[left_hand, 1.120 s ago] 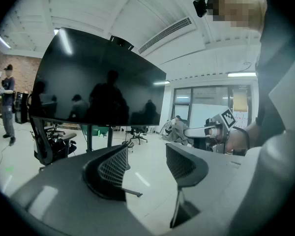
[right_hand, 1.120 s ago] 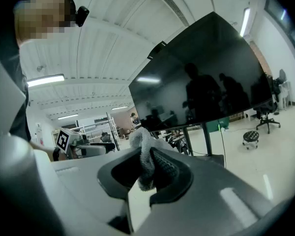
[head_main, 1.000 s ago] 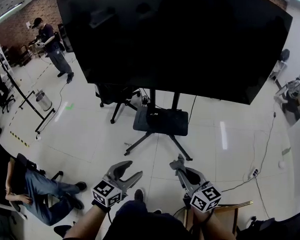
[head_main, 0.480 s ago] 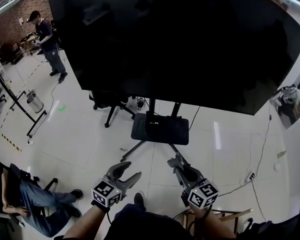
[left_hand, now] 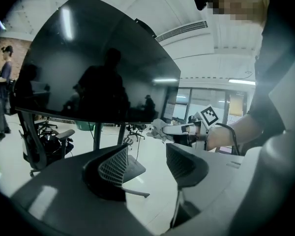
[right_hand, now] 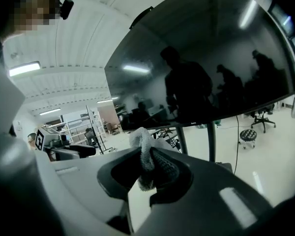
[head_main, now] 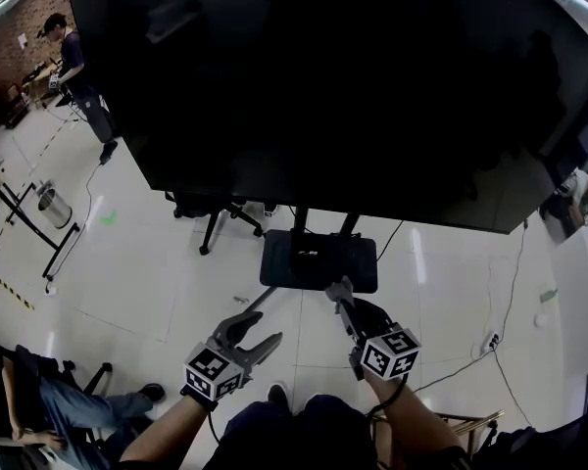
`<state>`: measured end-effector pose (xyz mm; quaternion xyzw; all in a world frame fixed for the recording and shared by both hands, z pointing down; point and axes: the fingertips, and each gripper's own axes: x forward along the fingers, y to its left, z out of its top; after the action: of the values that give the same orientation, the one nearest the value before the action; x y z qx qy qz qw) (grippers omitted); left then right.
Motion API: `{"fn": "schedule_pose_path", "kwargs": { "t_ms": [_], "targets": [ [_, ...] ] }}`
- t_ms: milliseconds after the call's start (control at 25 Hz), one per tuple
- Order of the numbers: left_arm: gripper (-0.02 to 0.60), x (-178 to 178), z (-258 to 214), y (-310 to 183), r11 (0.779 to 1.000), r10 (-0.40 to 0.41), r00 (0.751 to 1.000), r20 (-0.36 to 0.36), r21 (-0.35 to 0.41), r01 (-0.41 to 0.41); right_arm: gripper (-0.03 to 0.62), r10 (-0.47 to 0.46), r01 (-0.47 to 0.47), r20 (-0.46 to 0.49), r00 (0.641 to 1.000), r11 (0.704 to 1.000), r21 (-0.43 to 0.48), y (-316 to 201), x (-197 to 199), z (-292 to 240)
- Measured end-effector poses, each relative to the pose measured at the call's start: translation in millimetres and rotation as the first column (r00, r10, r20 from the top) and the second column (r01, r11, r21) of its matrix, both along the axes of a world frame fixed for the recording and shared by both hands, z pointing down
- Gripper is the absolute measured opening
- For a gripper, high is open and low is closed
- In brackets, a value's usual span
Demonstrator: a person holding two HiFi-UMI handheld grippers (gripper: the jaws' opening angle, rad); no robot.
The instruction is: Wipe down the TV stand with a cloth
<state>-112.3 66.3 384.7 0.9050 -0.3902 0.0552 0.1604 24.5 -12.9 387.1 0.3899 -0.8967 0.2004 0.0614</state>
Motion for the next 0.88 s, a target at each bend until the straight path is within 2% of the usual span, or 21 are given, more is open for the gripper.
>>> {"fn": "schedule_pose_path", "kwargs": {
  "t_ms": [200,360,560,760,880],
  "targets": [
    [0.267,-11,15,-29,0.999,-0.009,1.0,0.005,-0.042,0.009,0.041,0.01,-0.011,-0.02,1.0,1.0,-0.024,-65,-21,24],
    [0.267,-19,33,-51,0.999,-0.032,0.999,0.024,-0.042,0.033,0.041,0.015,-0.016,-0.062,0.998,1.0,-0.01,-120,-35,53],
    [0.267,-18,51,-81,0.995,-0.056,0.998,0.006,-0.08,0.056,0.041,0.031,-0.032,-0.123,0.992,0.999,-0.003,-194,-47,96],
    [0.267,-20,74,-105,0.995,-0.084,0.996,-0.013,-0.055,0.084,0.041,0.021,-0.015,-0.165,0.986,0.999,0.037,-259,-66,131],
    [0.267,-19,87,-113,0.994,-0.082,0.996,-0.027,-0.07,0.08,0.041,0.02,-0.006,-0.183,0.983,0.997,0.075,-294,-78,146]
  ]
}}
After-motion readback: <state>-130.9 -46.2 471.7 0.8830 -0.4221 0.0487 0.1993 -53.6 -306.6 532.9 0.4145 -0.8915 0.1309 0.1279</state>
